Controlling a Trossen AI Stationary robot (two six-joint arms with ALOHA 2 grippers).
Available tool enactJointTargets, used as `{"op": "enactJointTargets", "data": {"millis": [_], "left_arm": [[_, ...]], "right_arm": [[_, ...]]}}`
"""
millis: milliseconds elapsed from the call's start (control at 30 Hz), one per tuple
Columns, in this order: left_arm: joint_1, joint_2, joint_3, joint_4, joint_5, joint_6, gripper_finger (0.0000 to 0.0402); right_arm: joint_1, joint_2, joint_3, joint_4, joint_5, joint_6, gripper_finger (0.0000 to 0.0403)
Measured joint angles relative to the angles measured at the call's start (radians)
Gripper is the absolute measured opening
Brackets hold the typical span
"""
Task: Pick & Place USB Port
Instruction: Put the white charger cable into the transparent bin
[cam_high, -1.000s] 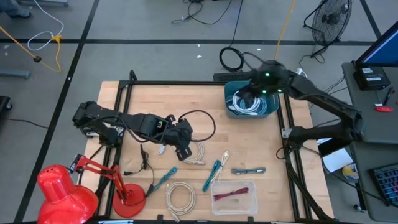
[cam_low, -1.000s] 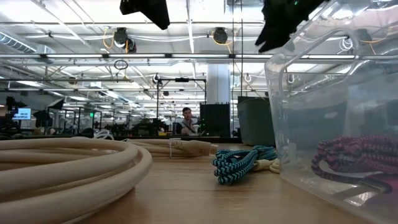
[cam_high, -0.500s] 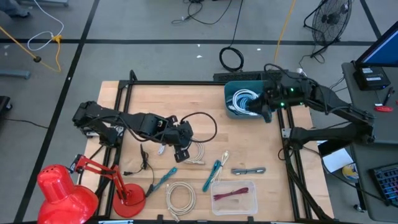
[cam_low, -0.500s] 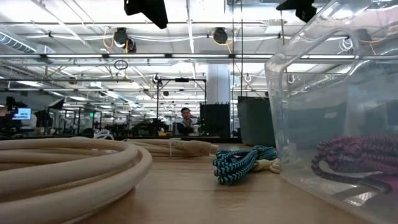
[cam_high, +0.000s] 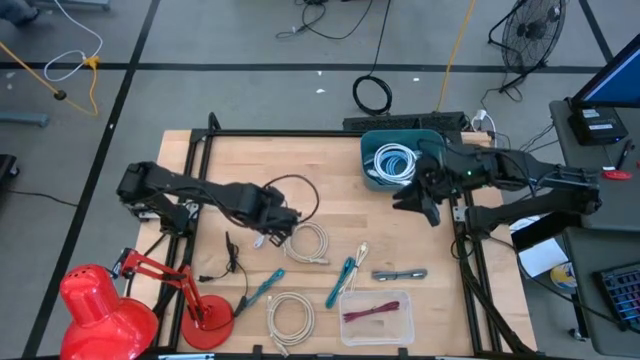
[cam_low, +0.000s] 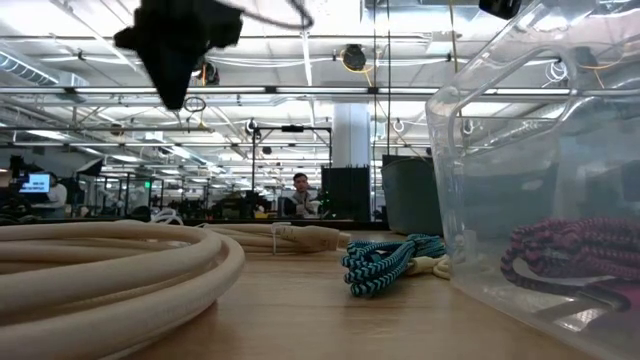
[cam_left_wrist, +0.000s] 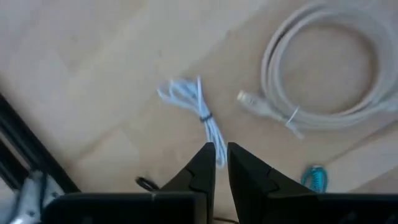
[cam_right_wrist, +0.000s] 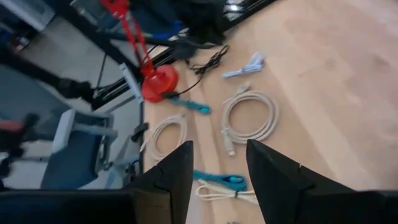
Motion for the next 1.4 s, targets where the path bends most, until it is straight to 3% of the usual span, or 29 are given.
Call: {"op": "enactJointTargets", "data": {"millis": [233, 400, 500, 600, 733, 867, 1400], "left_arm": [[-0.016, 0.000, -0.282, 0.205, 0.121, -0.187, 0.0047], [0.003, 0.000, -0.358, 0.354, 0.101, -0.270, 0.0049], [0.018, -0.001, -0.362, 0.481, 0.092, -0.283, 0.0075], [0.030, -0.001, -0.360, 0.559, 0.082, -0.316, 0.0125], [0.054, -0.001, -0.347, 0.512, 0.075, -0.297, 0.0198], [0.068, -0.001, -0.347, 0.426, 0.093, -0.289, 0.0236], [0.055, 0.000, -0.355, 0.337, 0.150, -0.296, 0.0244]], "right_arm": [[0.099, -0.002, 0.000, 0.000, 0.002, 0.022, 0.0139], [0.175, -0.001, 0.000, 0.000, 0.098, -0.009, 0.0139], [0.206, -0.001, -0.001, 0.000, 0.179, -0.022, 0.0139], [0.219, -0.001, -0.001, 0.001, 0.211, -0.018, 0.0139], [0.236, -0.001, -0.001, 0.001, 0.211, -0.025, 0.0139], [0.250, -0.001, -0.001, 0.001, 0.212, -0.027, 0.0139], [0.263, 0.000, -0.001, 0.001, 0.211, -0.057, 0.0139]]}}
